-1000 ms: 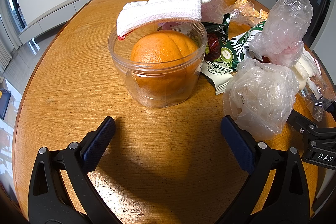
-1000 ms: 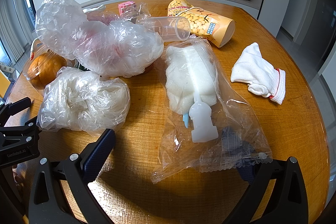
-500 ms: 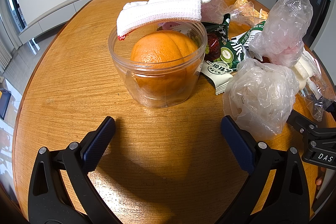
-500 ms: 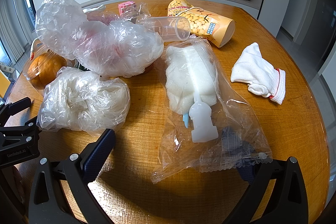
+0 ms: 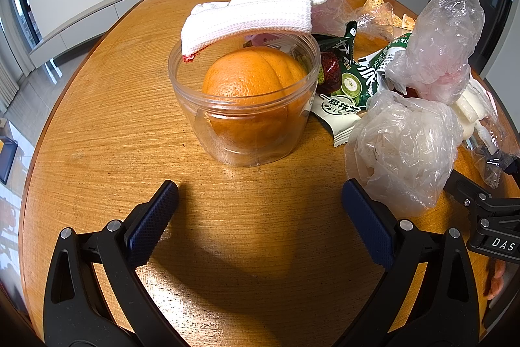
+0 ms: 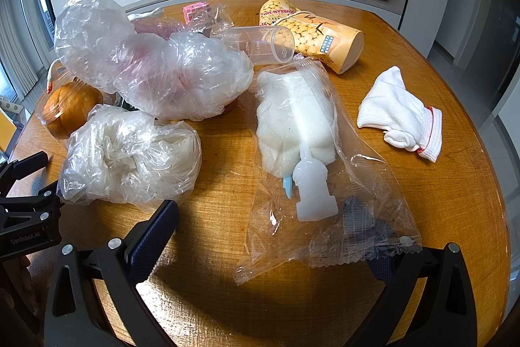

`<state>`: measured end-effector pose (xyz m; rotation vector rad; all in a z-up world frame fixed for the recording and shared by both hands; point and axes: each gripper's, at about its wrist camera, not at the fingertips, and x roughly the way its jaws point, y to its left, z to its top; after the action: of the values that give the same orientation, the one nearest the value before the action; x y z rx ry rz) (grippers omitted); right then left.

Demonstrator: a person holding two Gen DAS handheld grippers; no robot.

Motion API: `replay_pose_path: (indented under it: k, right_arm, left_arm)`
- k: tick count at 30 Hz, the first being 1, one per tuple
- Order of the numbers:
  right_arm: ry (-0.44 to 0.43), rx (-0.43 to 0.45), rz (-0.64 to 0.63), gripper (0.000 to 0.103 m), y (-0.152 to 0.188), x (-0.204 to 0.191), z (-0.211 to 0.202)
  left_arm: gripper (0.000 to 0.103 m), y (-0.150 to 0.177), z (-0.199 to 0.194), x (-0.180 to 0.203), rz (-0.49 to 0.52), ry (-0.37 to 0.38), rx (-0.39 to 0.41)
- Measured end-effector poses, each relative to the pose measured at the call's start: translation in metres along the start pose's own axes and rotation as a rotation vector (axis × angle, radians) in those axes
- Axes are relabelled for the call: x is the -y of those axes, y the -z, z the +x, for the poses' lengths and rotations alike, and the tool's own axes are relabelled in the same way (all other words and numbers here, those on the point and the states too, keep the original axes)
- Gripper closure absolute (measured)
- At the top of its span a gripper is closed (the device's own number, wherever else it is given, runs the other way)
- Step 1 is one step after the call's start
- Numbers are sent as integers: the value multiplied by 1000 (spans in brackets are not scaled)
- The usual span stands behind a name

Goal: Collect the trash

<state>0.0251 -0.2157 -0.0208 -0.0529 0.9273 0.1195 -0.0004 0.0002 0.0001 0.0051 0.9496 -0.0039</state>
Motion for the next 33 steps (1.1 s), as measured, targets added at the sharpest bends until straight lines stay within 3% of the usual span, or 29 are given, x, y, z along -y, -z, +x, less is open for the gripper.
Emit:
replay_pose_path:
  k: [2, 6, 9, 12, 18, 20, 21, 22, 23, 28, 30, 33]
  right_arm:
    - [-9, -18, 4, 3, 1, 2, -6]
    - [-79, 11, 2, 2, -6, 14, -37]
    - [-141, -9, 31, 2, -12, 31, -57]
    - [-191, -25, 61, 2, -24, 49, -72]
    - [-211, -71, 83, 3, -42, 68, -79]
    - [-216, -81, 96, 6, -48, 73, -75]
    - [-221, -87, 95, 8, -51, 73, -75]
    - [-229, -93, 90, 10, -53, 73, -72]
    - [-233, -102, 82, 11, -55, 71, -68]
    - [-230, -151, 33, 30, -67, 55, -48]
    - [-257, -154, 0, 31, -73, 43, -46]
    - [-279, -144, -122, 31, -78, 11, -47]
  left_arm:
    - [6, 0, -2, 1, 1, 8, -10]
    - [6, -3, -27, -10, -75, 129, -32]
    - [6, -11, -53, 10, 43, 90, -33]
    - [6, -17, -62, 34, 118, 143, -60]
    - [6, -23, -40, 90, 216, 158, -118]
    - [6, -27, -26, 100, 232, 126, -132]
    - [9, -29, -18, 102, 228, 124, -140]
    - [23, -30, -12, 102, 221, 133, -153]
    - [26, -30, -9, 99, 213, 142, -163]
    - [41, -33, -2, 106, 231, 186, -139]
    - [48, -30, -3, 100, 222, 221, -131]
    - [49, -26, -9, 83, 178, 270, -134]
